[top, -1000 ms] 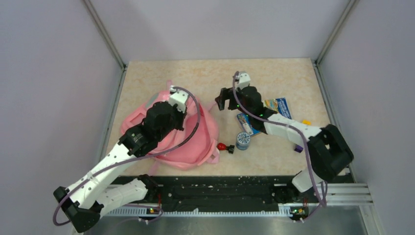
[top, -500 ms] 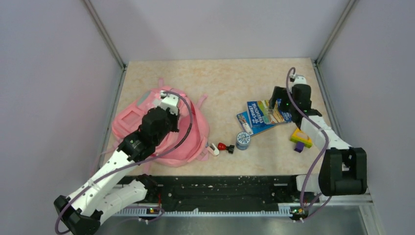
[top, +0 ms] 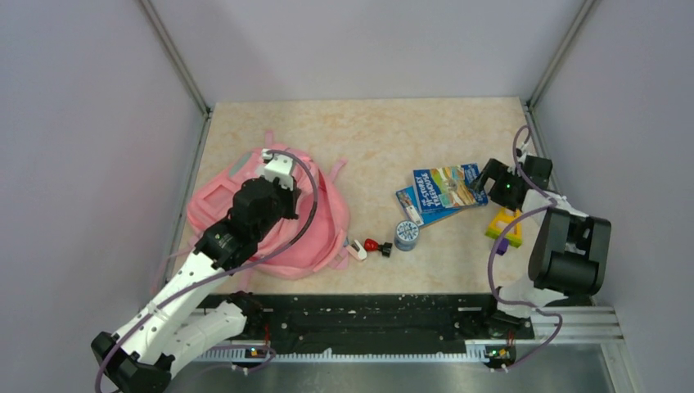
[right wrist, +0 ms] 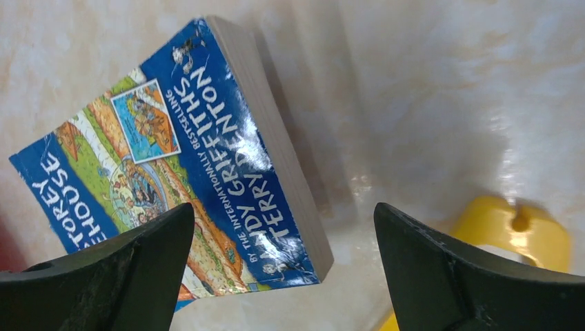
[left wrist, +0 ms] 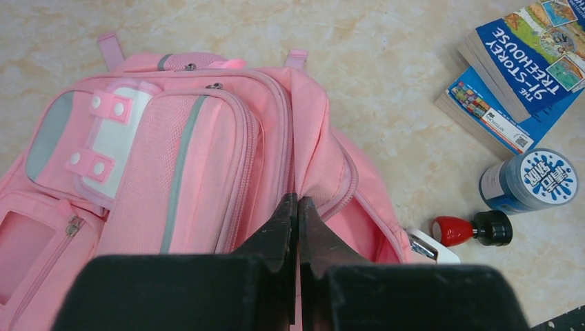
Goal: Pack the student bag
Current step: Pick up the book from the center of the board.
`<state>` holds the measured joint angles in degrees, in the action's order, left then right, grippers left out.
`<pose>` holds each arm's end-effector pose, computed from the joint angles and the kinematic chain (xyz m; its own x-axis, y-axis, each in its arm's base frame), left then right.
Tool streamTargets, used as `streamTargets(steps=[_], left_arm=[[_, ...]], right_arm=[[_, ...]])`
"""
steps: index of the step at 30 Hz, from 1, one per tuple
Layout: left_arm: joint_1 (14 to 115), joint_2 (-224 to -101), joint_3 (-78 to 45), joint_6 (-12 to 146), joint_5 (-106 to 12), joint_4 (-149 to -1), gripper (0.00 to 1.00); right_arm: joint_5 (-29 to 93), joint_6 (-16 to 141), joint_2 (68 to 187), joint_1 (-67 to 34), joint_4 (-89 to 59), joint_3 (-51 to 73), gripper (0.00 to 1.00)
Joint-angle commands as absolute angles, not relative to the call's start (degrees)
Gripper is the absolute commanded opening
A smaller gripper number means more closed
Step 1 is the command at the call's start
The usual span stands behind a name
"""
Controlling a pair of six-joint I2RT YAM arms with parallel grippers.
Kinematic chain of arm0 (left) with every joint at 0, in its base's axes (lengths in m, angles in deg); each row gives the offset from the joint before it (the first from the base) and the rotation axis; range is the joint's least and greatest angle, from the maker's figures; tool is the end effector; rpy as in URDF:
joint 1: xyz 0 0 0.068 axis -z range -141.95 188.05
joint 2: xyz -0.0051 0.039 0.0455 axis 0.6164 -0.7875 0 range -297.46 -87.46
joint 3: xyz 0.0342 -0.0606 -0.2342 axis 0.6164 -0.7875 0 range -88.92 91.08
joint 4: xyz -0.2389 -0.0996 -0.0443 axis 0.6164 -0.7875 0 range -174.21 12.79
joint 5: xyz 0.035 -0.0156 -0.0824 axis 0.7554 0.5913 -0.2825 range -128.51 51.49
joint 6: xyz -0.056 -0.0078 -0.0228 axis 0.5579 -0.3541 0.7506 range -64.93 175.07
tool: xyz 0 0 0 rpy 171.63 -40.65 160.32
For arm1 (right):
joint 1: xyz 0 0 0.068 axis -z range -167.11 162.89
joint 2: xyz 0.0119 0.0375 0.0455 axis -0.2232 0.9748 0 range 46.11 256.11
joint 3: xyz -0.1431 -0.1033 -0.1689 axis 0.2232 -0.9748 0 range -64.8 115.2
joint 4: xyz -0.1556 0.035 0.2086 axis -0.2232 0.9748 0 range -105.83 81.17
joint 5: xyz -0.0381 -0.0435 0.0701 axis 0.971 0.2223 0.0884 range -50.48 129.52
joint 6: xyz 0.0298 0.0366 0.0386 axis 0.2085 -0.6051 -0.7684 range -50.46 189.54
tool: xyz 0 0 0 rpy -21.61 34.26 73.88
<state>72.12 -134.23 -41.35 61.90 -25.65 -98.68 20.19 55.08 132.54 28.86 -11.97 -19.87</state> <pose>0.1843 -0.1124 0.3059 -0.3347 0.0864 -0.9384 0.3361 0.9412 -0.0333 0.3039 -0.0711 0.1459 -0.6535 0.4320 -0.6215 0.2056 0.8916 0.4035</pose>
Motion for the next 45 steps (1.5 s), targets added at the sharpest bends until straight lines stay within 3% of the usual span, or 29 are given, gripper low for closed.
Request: streamTargets(steps=[1,7,11,20,24,35,45], left_arm=[[71.29,-133.47,-40.05,63.13,-26.95,-93.9,0.0],[71.15,-133.84,-40.14,63.18,-27.38,-93.91,0.0],[71.11,-133.7,-40.1,62.98,-27.79,-93.83,0.0],[71.02,-133.77,-40.4,62.72,-27.53,-93.51,0.0],[71.01,-133.52,-40.52,62.64,-27.66,-93.32,0.0],[69.8,-132.95,-38.98,64.16,-32.01,-91.79,0.0],[66.02,-137.67,-33.62,68.89,-36.75,-91.98,0.0]], right_arm=[[8.68,53.13,136.14,29.11,-15.12,-18.98,0.98],[3.53,51.54,140.0,29.46,-17.27,-18.4,0.92],[1.91,50.49,141.87,29.64,-17.99,-18.1,0.81],[5.36,48.47,137.08,31.42,-17.99,-19.45,0.19],[8.41,47.26,131.6,32.27,-17.25,-20.1,0.01],[1.6,39.72,112.03,30.28,-18.82,-21.7,0.0],[4.23,30.73,97.75,9.71,-20.57,-21.55,0.0]])
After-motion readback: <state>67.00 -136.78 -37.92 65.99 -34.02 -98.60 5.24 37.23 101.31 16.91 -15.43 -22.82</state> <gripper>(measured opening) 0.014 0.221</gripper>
